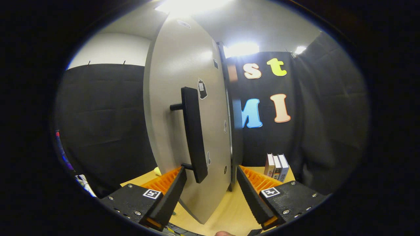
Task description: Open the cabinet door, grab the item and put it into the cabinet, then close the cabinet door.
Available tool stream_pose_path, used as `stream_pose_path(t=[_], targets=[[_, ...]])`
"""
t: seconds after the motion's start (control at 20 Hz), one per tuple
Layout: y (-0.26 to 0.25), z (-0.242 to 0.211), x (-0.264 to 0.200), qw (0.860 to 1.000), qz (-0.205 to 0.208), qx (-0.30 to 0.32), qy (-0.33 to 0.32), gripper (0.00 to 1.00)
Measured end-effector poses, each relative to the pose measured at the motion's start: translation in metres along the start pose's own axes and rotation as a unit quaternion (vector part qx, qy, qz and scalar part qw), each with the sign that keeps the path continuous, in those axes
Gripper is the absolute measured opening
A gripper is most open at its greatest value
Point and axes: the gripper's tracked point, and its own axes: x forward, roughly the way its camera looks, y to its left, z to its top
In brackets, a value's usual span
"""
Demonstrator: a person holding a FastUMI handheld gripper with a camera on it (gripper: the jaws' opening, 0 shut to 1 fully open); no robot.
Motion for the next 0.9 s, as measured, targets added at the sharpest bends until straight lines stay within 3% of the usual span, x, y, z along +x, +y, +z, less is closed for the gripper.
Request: stream_pose_path(t=[0.3,0.55,0.8,0.9], targets=[[-0.022,-0.001,-0.018,0.99,-0.132,-0.022,-0.043,0.94],[-0.012,-0.037,-0.035,0.977,-0.203,-0.022,-0.059,0.94],[0.046,-0.103,-0.05,0.965,-0.245,-0.048,-0.076,0.94],[0.086,-0.141,-0.033,0.971,-0.223,-0.043,-0.076,0.94]])
